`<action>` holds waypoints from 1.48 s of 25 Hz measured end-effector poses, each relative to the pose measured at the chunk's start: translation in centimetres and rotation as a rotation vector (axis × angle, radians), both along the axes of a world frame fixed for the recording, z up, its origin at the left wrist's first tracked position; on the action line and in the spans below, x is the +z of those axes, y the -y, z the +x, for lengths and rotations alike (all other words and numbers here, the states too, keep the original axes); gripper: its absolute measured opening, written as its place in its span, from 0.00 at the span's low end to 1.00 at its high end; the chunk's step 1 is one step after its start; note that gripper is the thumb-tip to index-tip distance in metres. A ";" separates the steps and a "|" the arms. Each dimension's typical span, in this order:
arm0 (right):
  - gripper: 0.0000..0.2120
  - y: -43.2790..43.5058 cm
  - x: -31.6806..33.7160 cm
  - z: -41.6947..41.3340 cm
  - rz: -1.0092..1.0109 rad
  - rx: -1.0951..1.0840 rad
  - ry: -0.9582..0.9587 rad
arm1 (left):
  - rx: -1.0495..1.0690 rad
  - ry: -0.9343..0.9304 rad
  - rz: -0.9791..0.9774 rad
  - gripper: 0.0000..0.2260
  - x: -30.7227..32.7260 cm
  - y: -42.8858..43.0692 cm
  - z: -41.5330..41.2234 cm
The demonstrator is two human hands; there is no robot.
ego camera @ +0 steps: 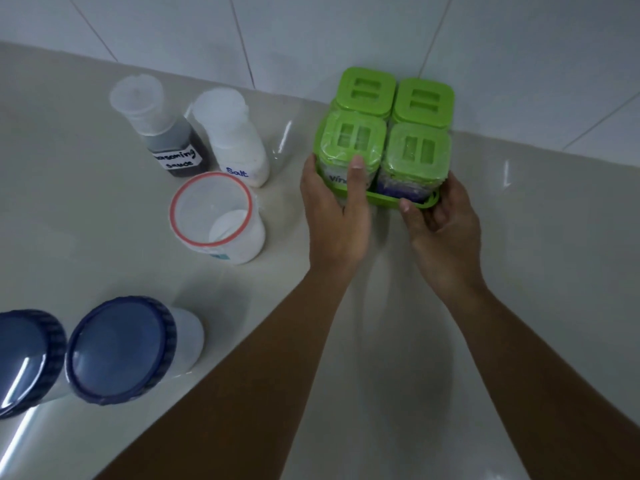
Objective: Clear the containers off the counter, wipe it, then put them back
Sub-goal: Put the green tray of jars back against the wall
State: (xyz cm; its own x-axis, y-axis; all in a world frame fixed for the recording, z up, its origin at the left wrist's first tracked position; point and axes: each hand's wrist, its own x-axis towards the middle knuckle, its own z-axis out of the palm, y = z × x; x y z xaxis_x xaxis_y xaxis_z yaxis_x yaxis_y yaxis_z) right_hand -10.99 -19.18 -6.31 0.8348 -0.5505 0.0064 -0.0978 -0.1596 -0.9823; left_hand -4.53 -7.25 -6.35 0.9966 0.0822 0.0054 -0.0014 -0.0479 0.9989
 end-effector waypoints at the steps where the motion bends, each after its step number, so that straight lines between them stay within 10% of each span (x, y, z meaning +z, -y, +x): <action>1: 0.31 -0.1 0.0 0.1 -0.009 -0.011 0.006 | -0.002 0.002 0.001 0.23 0.0 0.0 0.2; 20: 0.32 -0.2 0.5 2.2 -0.059 -0.088 -0.123 | -0.011 -0.014 0.659 0.50 0.5 -1.7 3.0; 30: 0.32 -2.0 1.4 3.3 -0.122 -0.063 -0.172 | 0.071 -0.004 0.494 0.36 -0.4 -2.2 3.7; 37: 0.33 -2.5 1.3 3.4 -0.112 -0.076 -0.182 | 0.054 -0.135 0.559 0.49 0.6 -2.3 3.7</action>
